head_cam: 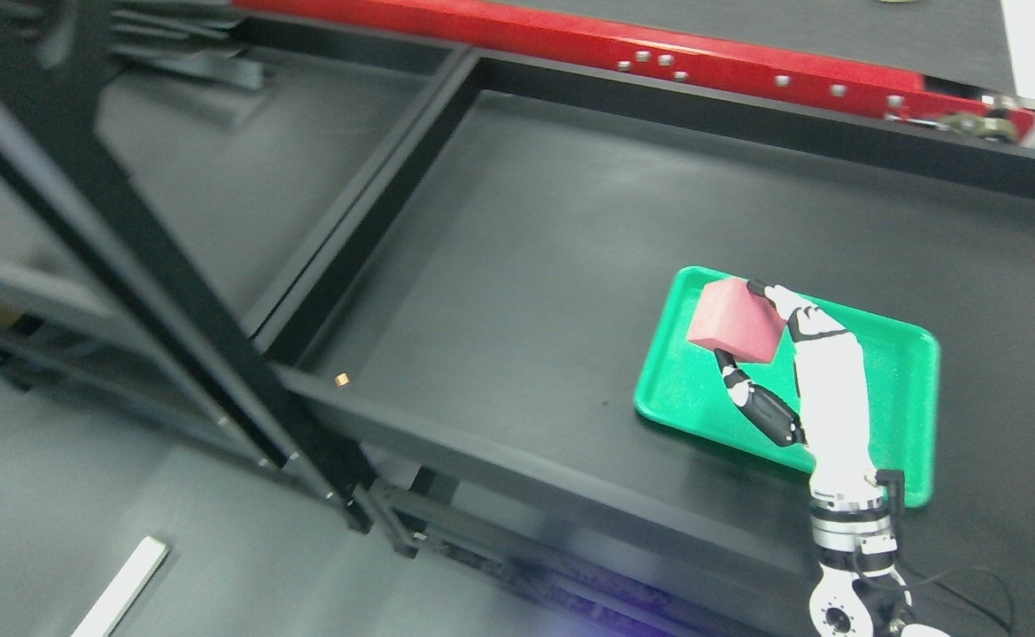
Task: Pick pink block from left shelf to tray
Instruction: 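Lift the pink block out of the green tray with the right hand, then turn and drive toward the blue tray holding the block in the right hand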
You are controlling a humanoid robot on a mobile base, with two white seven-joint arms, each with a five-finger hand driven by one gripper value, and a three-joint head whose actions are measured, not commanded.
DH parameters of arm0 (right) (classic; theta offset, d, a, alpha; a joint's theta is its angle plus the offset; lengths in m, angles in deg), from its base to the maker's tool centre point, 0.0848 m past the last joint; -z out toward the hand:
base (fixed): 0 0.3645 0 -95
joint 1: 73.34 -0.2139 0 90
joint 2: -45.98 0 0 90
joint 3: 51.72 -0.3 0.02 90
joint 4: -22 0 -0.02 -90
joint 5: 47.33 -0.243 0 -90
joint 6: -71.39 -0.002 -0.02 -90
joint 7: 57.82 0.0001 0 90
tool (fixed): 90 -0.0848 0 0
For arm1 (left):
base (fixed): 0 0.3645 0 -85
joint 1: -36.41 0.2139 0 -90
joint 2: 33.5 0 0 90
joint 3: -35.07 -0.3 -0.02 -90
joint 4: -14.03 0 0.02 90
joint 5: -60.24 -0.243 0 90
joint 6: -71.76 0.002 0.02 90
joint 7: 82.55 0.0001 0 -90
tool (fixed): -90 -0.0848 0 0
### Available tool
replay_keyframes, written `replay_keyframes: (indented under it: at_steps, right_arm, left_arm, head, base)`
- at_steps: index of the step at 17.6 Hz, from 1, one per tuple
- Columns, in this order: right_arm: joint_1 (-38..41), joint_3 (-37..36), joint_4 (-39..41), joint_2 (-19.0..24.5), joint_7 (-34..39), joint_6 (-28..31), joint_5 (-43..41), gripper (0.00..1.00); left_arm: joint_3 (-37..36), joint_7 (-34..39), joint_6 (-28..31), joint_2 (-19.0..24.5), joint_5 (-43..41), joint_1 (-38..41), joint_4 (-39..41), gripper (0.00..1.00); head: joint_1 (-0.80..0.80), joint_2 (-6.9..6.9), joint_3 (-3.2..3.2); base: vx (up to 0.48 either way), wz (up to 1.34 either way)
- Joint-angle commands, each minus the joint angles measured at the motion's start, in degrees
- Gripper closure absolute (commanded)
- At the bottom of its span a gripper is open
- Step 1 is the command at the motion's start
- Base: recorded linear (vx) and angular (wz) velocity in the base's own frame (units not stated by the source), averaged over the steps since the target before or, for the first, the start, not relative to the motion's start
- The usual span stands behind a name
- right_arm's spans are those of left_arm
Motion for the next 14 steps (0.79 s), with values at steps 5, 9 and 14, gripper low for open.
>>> replay_keyframes:
  at_steps: [5,9,14]
  right_arm:
    - [0.59,-1.67,2.57,-1.00,0.40,0.15,-0.45,0.97]
    - [1.30,-1.58,2.57,-1.00,0.40,0.06,-0.45,0.97]
    - [1.65,-1.50,2.48,-1.00,0.40,0.06,-0.45,0.97]
  left_arm:
    - [0.00,-0.01,0.02,1.00,0.00,-1.67,1.00,0.00]
    - [0.00,-0.01,0.02,1.00,0.00,-1.67,1.00,0.00]
    - [0.00,-0.01,0.02,1.00,0.00,-1.67,1.00,0.00]
  head:
    - [0.00,0.00,0.00]
    - [0.00,0.00,0.00]
    - [0.00,0.01,0.00]
  base:
    - [-0.151,0.68]
    - [-0.192,0.78]
    - [-0.213,0.83]
